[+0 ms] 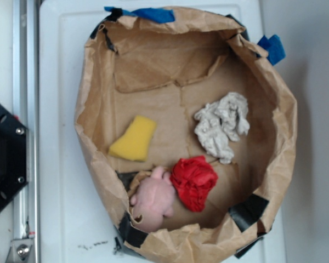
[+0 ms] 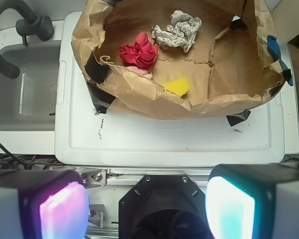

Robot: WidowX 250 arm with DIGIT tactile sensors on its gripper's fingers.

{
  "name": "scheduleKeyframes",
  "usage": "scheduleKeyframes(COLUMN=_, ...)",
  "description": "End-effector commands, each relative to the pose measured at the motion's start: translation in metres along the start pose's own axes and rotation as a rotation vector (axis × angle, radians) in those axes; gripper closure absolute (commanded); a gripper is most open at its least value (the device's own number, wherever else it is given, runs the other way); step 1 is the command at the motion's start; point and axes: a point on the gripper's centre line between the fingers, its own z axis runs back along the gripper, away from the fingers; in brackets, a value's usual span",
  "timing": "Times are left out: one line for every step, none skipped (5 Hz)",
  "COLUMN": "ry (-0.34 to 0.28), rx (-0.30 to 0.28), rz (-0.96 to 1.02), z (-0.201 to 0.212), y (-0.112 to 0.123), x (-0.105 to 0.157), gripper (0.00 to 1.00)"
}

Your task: Grab the white paper.

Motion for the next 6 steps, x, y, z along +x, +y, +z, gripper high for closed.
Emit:
scheduleKeyframes(ry=0.000, rx=0.000, rz=0.000, z=0.000, y=0.000, x=0.000, gripper=0.00)
scheduleKeyframes(ry=-0.007, rx=0.016, rz=0.024, z=-0.033, y=-0.018, x=0.046, gripper=0.00)
scheduleKeyframes(ry=-0.118, rx=-0.001, rz=-0.015, z=-0.049, y=-0.023, x=0.096, gripper=0.00)
scheduleKeyframes(ry=-0.182, rx=-0.025, rz=-0.078, z=-0.072, y=-0.021, x=0.143, gripper=0.00)
scheduleKeyframes(ry=-0.182, rx=-0.025, rz=-0.078, z=-0.072, y=-0.021, x=0.143, gripper=0.00)
scheduleKeyframes(ry=-0.182, rx=-0.025, rz=-0.078, z=-0.072, y=-0.021, x=0.143, gripper=0.00)
